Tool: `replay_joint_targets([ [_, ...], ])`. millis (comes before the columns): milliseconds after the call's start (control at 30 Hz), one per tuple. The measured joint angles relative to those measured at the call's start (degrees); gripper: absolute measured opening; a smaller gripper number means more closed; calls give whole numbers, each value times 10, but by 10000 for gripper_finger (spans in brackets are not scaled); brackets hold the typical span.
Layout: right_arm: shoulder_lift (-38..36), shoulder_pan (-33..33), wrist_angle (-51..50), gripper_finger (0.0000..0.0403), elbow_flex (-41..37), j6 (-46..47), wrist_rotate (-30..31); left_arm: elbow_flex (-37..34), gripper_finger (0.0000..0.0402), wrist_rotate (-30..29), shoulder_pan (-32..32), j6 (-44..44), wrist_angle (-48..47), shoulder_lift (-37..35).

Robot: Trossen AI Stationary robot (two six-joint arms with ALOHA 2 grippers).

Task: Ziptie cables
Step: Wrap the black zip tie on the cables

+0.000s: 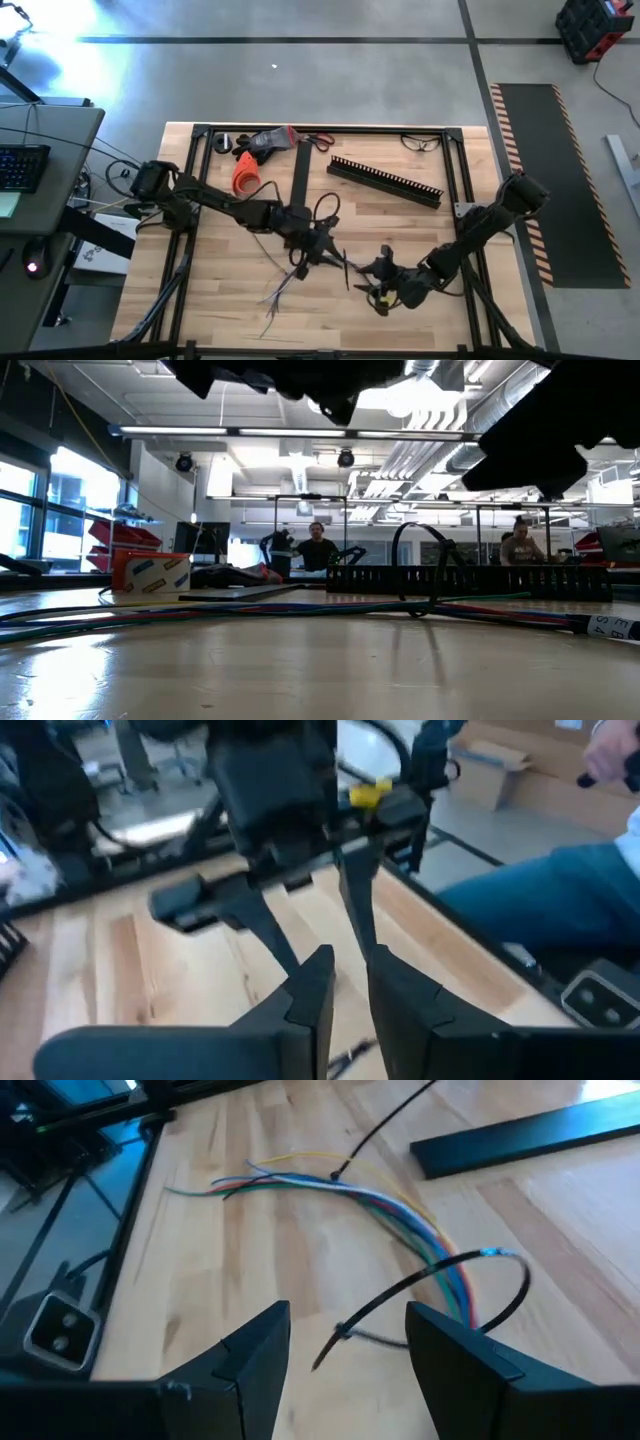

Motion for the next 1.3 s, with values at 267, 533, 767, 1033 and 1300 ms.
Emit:
replay_joint_targets([
  [267, 0, -25, -4, 185, 0, 4, -29, 0, 60, -22, -24, 19, -15, 4],
  [533, 0, -27, -6, 185, 0, 18, 12, -1, 60, 124, -8, 22, -11, 10],
  [767, 0, -14, -26, 185, 0, 44, 73, 0, 61, 263, 90, 54, 65, 43],
  [1033, 0, -15, -84, 185, 0, 139, 89, -1, 61, 309, 144, 15, 105, 84],
  [1300, 0, -18, -148, 185, 0, 127, 94, 1, 61, 213, 57, 94, 79, 84],
])
